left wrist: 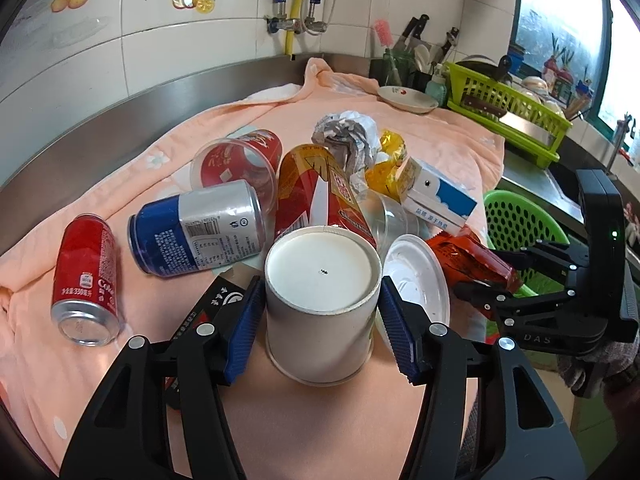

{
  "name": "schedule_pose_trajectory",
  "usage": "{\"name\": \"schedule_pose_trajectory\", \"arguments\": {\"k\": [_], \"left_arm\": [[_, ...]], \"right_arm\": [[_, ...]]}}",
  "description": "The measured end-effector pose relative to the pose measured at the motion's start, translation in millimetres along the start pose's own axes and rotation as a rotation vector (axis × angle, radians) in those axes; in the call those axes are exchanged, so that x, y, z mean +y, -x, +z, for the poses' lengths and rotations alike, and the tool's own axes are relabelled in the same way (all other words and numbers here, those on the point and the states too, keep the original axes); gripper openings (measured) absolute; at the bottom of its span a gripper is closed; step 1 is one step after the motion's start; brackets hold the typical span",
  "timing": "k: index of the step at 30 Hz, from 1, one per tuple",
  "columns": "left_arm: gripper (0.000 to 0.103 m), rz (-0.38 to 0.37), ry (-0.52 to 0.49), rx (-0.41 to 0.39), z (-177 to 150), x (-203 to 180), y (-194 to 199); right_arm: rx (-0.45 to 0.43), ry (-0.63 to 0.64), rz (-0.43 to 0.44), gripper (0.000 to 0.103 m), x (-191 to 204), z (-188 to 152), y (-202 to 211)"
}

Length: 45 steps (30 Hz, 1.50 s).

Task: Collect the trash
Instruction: 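Drop the paper cup into the green basket with the left gripper while the right drops the snack bag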

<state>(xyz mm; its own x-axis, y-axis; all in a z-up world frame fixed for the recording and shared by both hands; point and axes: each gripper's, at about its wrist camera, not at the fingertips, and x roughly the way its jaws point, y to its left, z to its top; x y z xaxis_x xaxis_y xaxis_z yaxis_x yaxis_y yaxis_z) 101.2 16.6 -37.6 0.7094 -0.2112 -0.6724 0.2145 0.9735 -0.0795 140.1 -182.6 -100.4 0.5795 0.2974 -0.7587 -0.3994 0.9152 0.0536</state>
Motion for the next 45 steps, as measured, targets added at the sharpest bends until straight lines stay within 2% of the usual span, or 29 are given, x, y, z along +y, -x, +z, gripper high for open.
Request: {"name": "schedule_pose_trajectory", "arguments": {"k": [12,17,24,31,39,42,44,45], "left_arm": [[0.056,0.006,-0.011,-0.075,6.0,1.5,34.0],[0.056,0.002,-0.023,-0.091,10.1,-4.3,40.6],[0.056,-0.001,-0.038,-0.117,16.2,-9.5,51.1],[0.056,-0.029,-0.034,-0.130,23.7,-13.6,58.7],[0.056,-0.125,-0.097,-0.152,48.7,-59.0,56.1],[0.056,-0.177,-0.131,-0.154,62.1,-86.1,48.9],[0.056,-0.205,-0.153,-0.147,68.8,-105.0,40.9],[0.056,-0.226,-0.171,-0.139,73.4,-119.4,33.7]], "right_arm": [[-0.052,-0.062,-0.009,0.056,-3.4,-1.3,16.5],[-0.051,-0.074,0.020,0.056,-2.5,-9.4,23.4],[-0.082,-0.123,0.000,0.056,-14.6,-19.0,39.7],[-0.080,-0.239,-0.137,0.056,-74.9,-33.2,53.0],[-0.011,-0.369,-0.277,0.056,-159.3,-60.8,52.7],[-0.002,-0.416,-0.292,0.064,-182.8,-73.8,53.1],[-0.008,-0.441,-0.290,0.065,-194.0,-81.7,54.6],[-0.008,-0.446,-0.293,0.072,-199.0,-83.3,55.4]]}}
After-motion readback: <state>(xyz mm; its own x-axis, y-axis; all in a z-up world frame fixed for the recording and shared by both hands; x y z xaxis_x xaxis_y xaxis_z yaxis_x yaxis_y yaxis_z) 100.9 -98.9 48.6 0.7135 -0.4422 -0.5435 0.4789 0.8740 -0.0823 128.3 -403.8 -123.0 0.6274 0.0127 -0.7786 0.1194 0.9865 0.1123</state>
